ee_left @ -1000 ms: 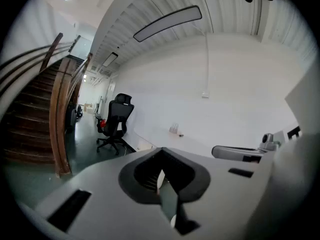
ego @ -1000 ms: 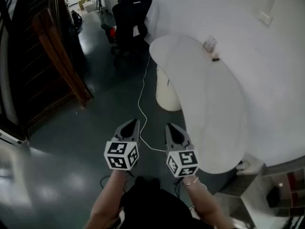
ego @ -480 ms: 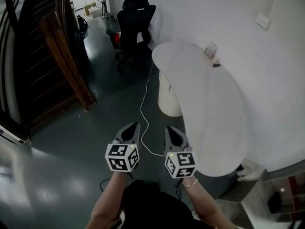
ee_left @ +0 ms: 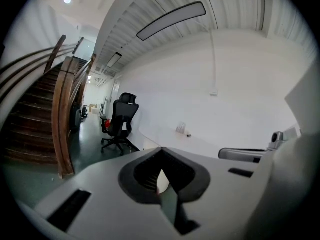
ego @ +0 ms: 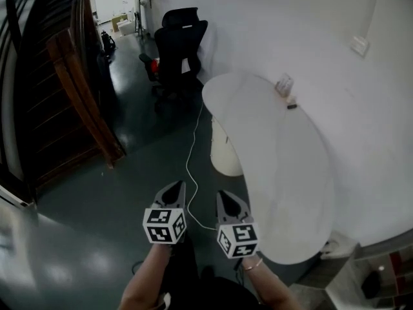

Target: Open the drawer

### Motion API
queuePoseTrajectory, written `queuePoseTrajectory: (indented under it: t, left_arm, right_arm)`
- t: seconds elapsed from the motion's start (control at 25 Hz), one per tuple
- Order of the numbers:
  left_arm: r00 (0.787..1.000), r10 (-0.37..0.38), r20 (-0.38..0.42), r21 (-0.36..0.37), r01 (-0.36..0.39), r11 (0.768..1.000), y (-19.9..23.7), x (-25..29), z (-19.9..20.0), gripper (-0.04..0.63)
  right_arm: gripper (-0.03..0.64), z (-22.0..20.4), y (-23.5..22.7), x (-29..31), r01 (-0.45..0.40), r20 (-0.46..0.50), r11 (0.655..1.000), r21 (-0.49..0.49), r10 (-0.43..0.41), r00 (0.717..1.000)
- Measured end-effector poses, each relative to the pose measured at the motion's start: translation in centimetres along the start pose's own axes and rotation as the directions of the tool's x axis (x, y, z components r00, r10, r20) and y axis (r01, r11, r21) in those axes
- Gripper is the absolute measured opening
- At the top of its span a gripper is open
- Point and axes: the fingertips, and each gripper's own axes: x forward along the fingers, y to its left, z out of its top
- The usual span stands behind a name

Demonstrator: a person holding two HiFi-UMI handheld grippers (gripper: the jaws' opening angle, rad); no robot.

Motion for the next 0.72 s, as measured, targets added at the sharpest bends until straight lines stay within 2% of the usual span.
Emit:
queuePoseTrajectory:
  t: [0.16,0.4,0.72]
  left_arm:
    - [0.999,-0.013,-0.034,0.045,0.014,0.999,3.4,4.7,0.6,0.003]
    - [0.997,-0.040,-0.066,0.021,0.041,0.999,10.4,12.9,2.8,0.003]
    - [0.992,-0.084,-0.096,0.050,0.089,0.995,18.0,22.0,6.2,0.005]
  right_arm:
    - [0.003,-0.7,-1.2,5.4,0.032,-0.030,0.999,0.008,-0.032,0.999]
    - [0.003,0.4,-3.0,16.0,0.099,-0.058,0.995,0.017,-0.098,0.993]
    - [0.003,1.9,-4.8,28.2,0.181,-0.065,0.982,0.049,-0.178,0.982]
